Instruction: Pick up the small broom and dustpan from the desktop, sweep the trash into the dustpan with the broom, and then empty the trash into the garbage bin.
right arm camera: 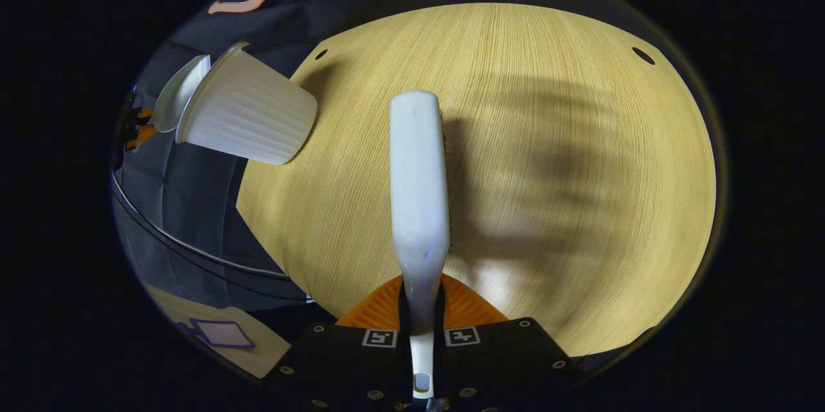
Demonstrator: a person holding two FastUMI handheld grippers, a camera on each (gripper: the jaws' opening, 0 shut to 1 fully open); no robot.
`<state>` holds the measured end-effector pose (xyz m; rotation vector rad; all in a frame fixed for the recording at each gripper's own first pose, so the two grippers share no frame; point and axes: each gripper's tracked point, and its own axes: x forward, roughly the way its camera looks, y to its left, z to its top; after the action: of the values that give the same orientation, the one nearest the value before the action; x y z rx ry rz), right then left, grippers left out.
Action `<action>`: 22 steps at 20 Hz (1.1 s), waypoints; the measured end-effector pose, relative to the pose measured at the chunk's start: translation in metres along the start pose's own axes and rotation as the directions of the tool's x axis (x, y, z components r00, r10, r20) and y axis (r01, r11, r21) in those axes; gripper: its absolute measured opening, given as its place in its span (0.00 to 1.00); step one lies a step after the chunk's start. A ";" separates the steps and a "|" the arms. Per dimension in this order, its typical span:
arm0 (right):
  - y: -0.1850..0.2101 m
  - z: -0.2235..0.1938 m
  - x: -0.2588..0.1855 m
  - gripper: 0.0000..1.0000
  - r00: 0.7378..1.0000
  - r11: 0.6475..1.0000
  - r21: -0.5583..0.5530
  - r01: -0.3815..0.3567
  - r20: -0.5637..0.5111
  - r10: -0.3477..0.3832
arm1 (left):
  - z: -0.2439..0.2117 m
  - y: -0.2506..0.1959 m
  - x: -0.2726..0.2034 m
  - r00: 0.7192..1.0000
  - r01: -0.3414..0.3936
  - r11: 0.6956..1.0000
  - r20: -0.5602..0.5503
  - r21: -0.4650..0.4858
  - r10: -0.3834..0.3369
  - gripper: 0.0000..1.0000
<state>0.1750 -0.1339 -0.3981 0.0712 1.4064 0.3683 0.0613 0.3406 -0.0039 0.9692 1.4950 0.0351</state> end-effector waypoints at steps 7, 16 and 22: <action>0.004 0.002 -0.001 0.12 0.999 0.999 0.036 0.005 0.046 -0.007 | 0.018 -0.036 -0.034 0.952 0.214 0.915 0.282 -0.341 -0.118 0.27; 0.008 -0.009 -0.018 0.12 0.988 0.997 0.077 0.027 0.148 -0.038 | 0.087 -0.110 -0.077 0.759 0.489 0.836 0.594 -0.250 -0.267 0.27; 0.005 -0.017 -0.005 0.12 0.975 0.982 0.147 0.118 0.172 -0.143 | 0.136 -0.207 -0.066 0.708 0.611 0.757 0.588 -0.233 -0.391 0.27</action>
<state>0.1570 -0.1340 -0.3948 0.1200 1.2466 0.1515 0.0546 0.1007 -0.0928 0.1509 1.1397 -0.2858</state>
